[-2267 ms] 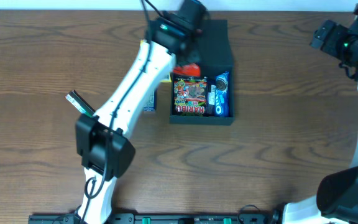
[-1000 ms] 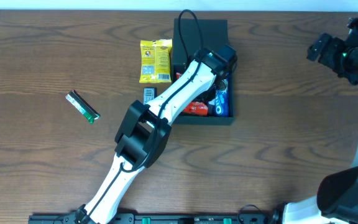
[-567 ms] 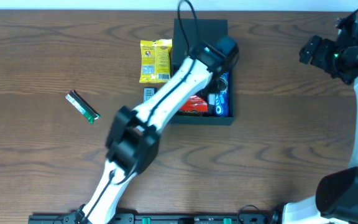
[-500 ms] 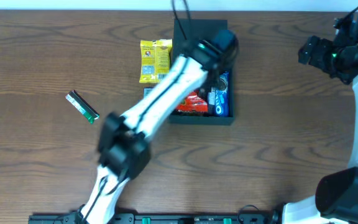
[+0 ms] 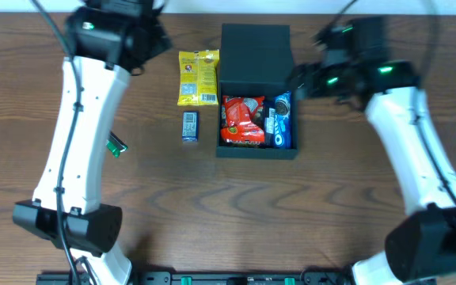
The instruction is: Pack container
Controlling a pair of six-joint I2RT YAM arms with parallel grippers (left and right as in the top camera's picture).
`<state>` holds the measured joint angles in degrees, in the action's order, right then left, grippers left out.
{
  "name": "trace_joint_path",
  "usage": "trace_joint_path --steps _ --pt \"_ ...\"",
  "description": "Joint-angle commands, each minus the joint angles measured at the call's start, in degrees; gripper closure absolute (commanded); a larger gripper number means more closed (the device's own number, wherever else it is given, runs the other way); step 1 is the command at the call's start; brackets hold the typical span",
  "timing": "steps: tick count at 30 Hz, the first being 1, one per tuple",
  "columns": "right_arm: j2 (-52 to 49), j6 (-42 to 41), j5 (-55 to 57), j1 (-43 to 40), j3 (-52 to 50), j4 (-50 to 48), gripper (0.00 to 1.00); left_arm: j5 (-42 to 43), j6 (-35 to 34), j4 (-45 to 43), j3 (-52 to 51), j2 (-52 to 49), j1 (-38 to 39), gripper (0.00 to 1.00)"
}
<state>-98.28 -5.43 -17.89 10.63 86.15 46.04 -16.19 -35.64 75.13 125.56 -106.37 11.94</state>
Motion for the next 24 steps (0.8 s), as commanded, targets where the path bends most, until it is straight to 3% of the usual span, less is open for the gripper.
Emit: trace_joint_path --steps 1,3,5,12,24 --pt "-4.11 1.46 -0.79 4.55 -1.79 -1.25 0.44 1.99 2.75 1.33 -0.9 -0.39 -2.69 0.05" --pt "-7.04 1.46 -0.72 6.69 -1.79 -2.27 0.78 2.75 3.39 1.84 -1.01 -0.39 -3.82 0.05" --pt "-9.79 1.44 -0.79 8.04 -1.79 -3.02 0.98 2.71 3.65 2.47 -1.01 -0.39 -4.17 0.05" --pt "-14.25 1.92 -1.99 10.03 -1.77 -3.26 0.99 2.71 4.02 3.06 -1.01 -0.39 -4.09 0.05" --pt "-9.05 3.19 -3.28 12.17 0.07 -3.21 0.99 2.69 5.88 2.78 -1.01 -0.46 -4.09 0.04"
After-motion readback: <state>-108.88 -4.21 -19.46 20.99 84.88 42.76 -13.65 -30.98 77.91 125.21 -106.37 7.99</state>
